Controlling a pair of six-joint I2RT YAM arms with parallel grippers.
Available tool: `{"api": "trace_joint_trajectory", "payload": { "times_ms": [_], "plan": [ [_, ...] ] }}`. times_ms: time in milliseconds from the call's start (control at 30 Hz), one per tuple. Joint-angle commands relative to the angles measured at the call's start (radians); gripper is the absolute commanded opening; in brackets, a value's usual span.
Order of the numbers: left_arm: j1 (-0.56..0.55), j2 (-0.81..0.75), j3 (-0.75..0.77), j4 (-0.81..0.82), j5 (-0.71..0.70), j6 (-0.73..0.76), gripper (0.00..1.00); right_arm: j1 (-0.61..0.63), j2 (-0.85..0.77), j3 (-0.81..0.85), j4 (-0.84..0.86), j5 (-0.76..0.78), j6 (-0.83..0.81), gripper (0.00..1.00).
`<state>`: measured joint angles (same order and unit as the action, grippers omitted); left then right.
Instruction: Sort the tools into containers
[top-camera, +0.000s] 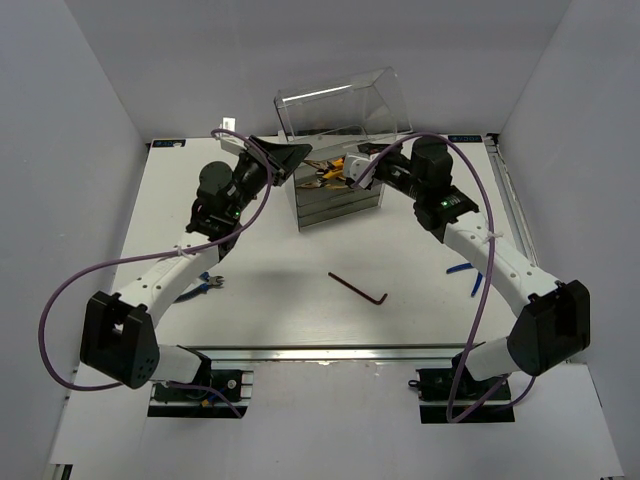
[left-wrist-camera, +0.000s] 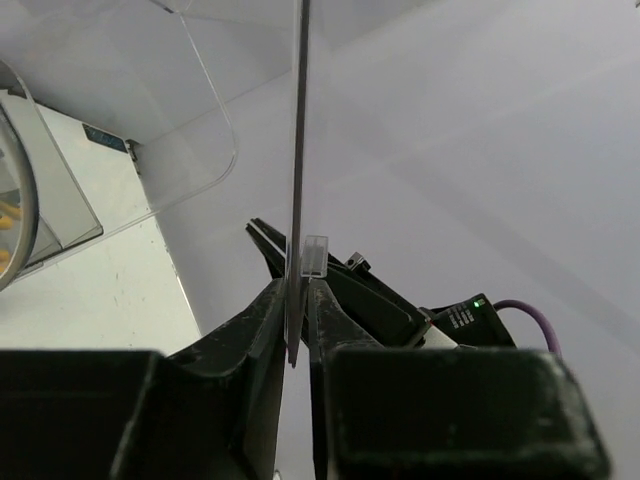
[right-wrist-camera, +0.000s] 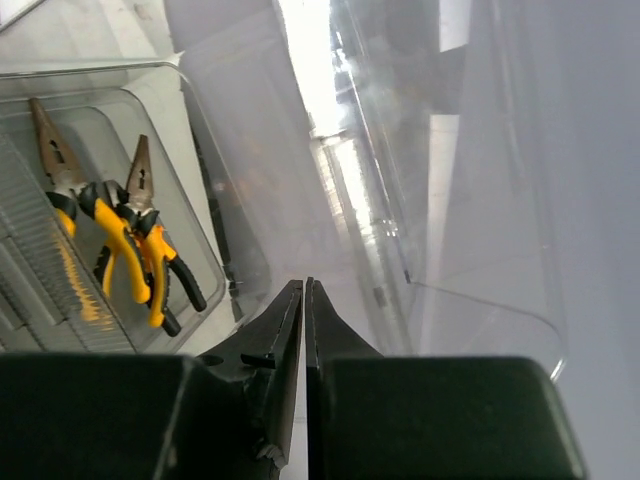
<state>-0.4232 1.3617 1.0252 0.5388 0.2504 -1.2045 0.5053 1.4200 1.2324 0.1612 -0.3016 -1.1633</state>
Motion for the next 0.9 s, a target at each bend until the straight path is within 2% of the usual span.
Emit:
{"api": "trace_joint_trajectory", "payload": {
  "times_ms": [0,33,133,267,467,567,700,867],
  "plan": [
    [0.001,-0.062,-0.005,-0.005,-0.026,0.023,0.27,-0.002,-0.003,0.053,0.09,0.022,-0.004,0.11],
    [0.001,-0.064,-0.005,-0.029,-0.031,0.025,0.36,-0.004,-0.001,0.047,0.098,0.03,-0.007,0.11],
    [0.0,-0.082,-0.002,-0.097,-0.056,0.045,0.53,-0.005,-0.003,0.047,0.104,0.035,-0.009,0.11],
    [0.001,-0.116,-0.002,-0.171,-0.08,0.085,0.67,-0.007,-0.003,0.038,0.104,0.033,-0.003,0.12],
    [0.001,-0.214,-0.046,-0.307,-0.106,0.14,0.72,-0.007,-0.013,0.004,0.061,0.024,0.02,0.13],
    [0.001,-0.303,-0.076,-0.475,-0.174,0.212,0.72,-0.008,-0.015,-0.023,0.014,0.024,0.071,0.14],
    [0.0,-0.423,-0.12,-0.715,-0.359,0.267,0.69,-0.01,-0.012,-0.077,-0.058,0.01,0.143,0.17],
    [0.001,-0.516,-0.175,-0.807,-0.49,0.269,0.67,-0.011,0.008,-0.158,-0.094,0.015,0.212,0.18]
  ]
}}
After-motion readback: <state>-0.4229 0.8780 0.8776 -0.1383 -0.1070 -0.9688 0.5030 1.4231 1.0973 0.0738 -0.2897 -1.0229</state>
